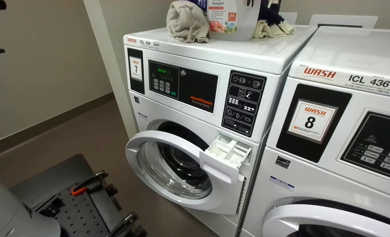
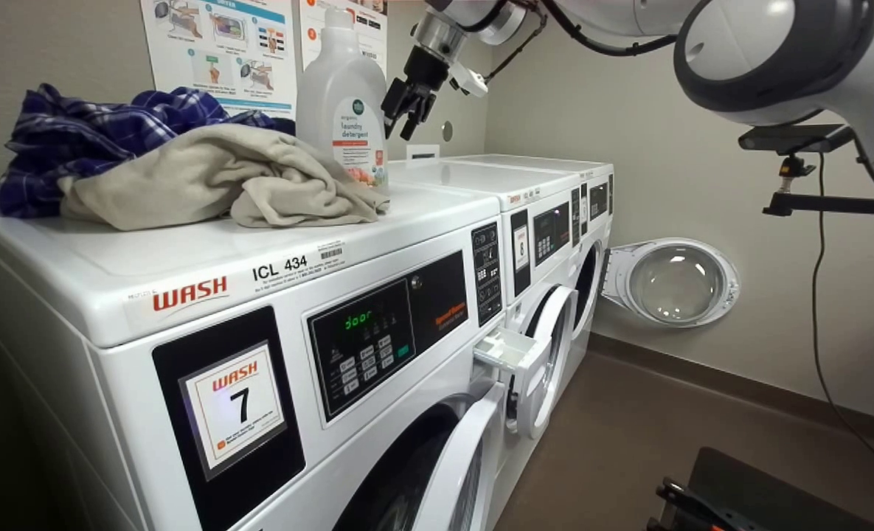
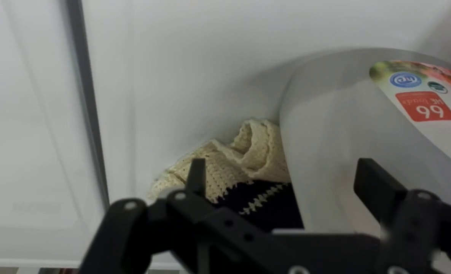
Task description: Pour some of the detergent in the detergent tray
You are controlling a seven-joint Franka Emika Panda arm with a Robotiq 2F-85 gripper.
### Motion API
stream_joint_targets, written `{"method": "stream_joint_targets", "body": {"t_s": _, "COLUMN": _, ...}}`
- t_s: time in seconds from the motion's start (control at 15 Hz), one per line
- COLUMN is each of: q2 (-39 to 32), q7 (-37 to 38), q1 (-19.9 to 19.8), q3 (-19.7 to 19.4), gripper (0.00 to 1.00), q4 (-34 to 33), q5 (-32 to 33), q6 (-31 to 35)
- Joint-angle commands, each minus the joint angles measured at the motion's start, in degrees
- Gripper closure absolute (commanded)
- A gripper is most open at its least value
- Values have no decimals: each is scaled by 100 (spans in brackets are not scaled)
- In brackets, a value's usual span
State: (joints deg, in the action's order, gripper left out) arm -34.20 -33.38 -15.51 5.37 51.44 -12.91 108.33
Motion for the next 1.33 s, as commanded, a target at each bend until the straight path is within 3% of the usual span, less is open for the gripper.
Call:
{"method": "stream_joint_targets", "body": {"t_s": 0.0, "q2": -485, "q7": -383, "q1": -20, "q3": 66, "gripper": 0, "q4": -513, "q5": -36, "q6": 254}}
{"method": "stream_joint_targets", "body": {"t_s": 0.33, "q2": -757, "q7": -773, "q1": -34, "q3": 279, "gripper": 0, "q4": -805, "q5": -295, "q6": 793}}
{"method": "stream_joint_targets", "body": {"t_s": 1.13, "q2": -876, "q7": -1888, "q1": -128, "q3": 842, "gripper": 1, "q4": -1035, "q5": -872, "q6": 888}}
{"method": "stream_joint_targets", "body": {"t_s": 1.2, "q2": -892, "q7": -1984, "q1": -147, "q3": 877, "gripper": 26, "q4": -1025, "q5": -910, "q6": 927}}
{"method": "stream_joint_targets", "body": {"t_s": 1.27, "q2": -895, "q7": -2083, "q1": -168, "q3": 906, "gripper": 26, "q4": -1011, "q5": -947, "q6": 945}}
